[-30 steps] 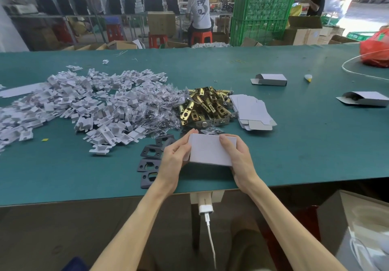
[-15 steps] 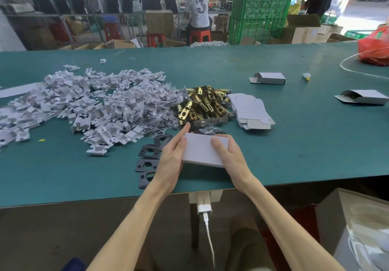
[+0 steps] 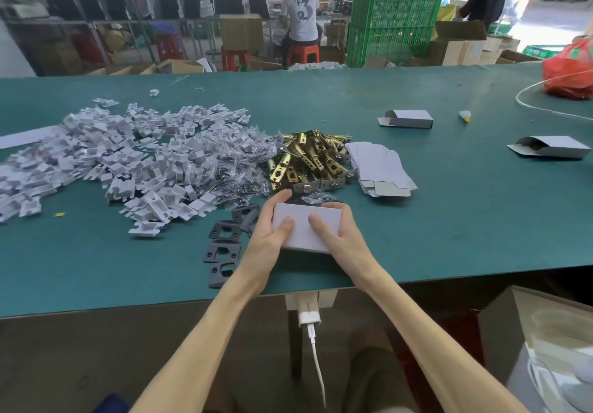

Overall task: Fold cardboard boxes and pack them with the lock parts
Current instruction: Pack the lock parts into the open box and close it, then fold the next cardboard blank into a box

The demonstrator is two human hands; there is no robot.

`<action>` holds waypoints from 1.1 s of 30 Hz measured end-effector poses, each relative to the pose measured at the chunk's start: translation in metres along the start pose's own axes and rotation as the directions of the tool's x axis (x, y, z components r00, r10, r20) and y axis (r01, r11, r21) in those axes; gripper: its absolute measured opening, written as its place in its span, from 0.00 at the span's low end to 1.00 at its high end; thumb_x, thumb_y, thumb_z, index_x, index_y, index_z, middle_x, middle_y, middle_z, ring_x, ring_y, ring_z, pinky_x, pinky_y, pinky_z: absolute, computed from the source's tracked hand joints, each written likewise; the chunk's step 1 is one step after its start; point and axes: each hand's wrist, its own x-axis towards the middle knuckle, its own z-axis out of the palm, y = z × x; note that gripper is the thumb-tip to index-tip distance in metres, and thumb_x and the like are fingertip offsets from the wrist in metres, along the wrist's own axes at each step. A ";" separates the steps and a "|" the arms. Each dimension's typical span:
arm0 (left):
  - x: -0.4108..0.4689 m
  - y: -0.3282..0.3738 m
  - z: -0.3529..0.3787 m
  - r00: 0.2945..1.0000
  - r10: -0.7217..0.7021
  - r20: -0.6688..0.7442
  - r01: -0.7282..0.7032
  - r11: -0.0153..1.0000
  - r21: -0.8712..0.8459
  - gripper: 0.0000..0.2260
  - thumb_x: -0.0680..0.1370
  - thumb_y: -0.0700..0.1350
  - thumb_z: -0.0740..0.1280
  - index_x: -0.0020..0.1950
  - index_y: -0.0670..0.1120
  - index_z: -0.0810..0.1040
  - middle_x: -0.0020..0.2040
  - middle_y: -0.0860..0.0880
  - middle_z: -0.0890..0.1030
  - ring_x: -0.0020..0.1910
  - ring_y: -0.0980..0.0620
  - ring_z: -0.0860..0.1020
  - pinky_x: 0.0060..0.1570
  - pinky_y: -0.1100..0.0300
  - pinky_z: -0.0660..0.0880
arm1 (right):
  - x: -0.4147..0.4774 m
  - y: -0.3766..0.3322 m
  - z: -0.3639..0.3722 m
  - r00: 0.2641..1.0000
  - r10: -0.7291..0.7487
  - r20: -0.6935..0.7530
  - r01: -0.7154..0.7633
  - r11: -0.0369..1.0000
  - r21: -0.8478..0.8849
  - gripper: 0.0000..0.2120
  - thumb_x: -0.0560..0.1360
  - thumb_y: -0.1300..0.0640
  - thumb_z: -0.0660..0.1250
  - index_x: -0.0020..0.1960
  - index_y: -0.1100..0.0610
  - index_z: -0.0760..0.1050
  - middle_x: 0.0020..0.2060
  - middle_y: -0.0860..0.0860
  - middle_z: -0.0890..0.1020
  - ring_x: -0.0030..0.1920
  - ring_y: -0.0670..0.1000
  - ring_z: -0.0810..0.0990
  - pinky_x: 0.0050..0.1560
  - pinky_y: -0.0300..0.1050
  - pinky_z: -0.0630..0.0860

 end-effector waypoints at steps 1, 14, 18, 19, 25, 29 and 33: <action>0.001 0.000 0.001 1.000 0.004 -0.021 -0.003 1.000 0.013 0.19 0.86 0.44 0.63 0.76 0.57 0.70 0.72 0.53 0.75 0.66 0.46 0.78 0.67 0.47 0.77 | -0.001 0.000 0.001 1.000 -0.009 -0.013 0.009 1.000 -0.003 0.24 0.76 0.40 0.69 0.66 0.48 0.65 0.56 0.42 0.74 0.50 0.33 0.76 0.47 0.28 0.73; -0.001 0.000 -0.001 0.992 -0.036 -0.120 0.039 0.999 0.026 0.24 0.84 0.43 0.66 0.80 0.47 0.67 0.75 0.54 0.74 0.70 0.57 0.76 0.67 0.57 0.77 | -0.015 -0.008 0.009 0.880 -0.410 0.241 0.427 0.459 -0.779 0.38 0.76 0.42 0.69 0.81 0.48 0.58 0.71 0.53 0.68 0.73 0.55 0.63 0.72 0.52 0.53; -0.002 0.002 -0.001 0.996 -0.032 -0.079 0.033 0.999 0.004 0.22 0.85 0.48 0.65 0.79 0.49 0.70 0.74 0.56 0.75 0.69 0.61 0.76 0.63 0.62 0.77 | -0.016 -0.013 0.004 0.874 -0.423 0.240 0.424 0.420 -0.803 0.35 0.76 0.40 0.70 0.79 0.46 0.63 0.68 0.54 0.69 0.69 0.57 0.66 0.67 0.52 0.56; -0.002 0.002 0.000 0.996 -0.044 -0.081 0.043 0.999 -0.013 0.20 0.85 0.49 0.63 0.78 0.48 0.72 0.72 0.53 0.78 0.67 0.57 0.78 0.63 0.59 0.78 | -0.016 -0.014 -0.002 0.876 -0.426 0.228 0.416 0.427 -0.803 0.35 0.75 0.39 0.70 0.78 0.46 0.64 0.68 0.54 0.70 0.68 0.57 0.67 0.67 0.52 0.57; -0.003 0.006 0.004 0.996 -0.035 -0.079 0.028 0.996 -0.080 0.17 0.88 0.47 0.57 0.69 0.40 0.79 0.65 0.48 0.84 0.59 0.47 0.85 0.51 0.57 0.83 | -0.005 -0.012 -0.075 0.924 -0.365 -0.111 0.128 0.572 -0.811 0.34 0.73 0.38 0.72 0.76 0.46 0.69 0.62 0.55 0.74 0.64 0.56 0.69 0.61 0.50 0.59; -0.003 0.004 0.005 0.998 -0.026 -0.055 0.025 1.000 -0.012 0.14 0.88 0.41 0.58 0.65 0.41 0.81 0.59 0.46 0.86 0.55 0.44 0.86 0.50 0.57 0.83 | 0.008 -0.005 -0.136 0.889 -0.246 -0.387 -0.178 0.593 -0.786 0.32 0.74 0.38 0.70 0.75 0.47 0.70 0.59 0.59 0.74 0.60 0.61 0.70 0.60 0.55 0.62; -0.002 0.002 0.005 0.999 -0.031 -0.043 0.032 0.999 0.030 0.13 0.87 0.40 0.58 0.62 0.41 0.83 0.54 0.44 0.87 0.51 0.43 0.86 0.50 0.58 0.83 | 0.019 0.003 -0.172 0.851 -0.116 -0.511 -0.384 0.525 -0.759 0.30 0.77 0.36 0.66 0.74 0.49 0.70 0.60 0.60 0.72 0.61 0.62 0.69 0.63 0.58 0.62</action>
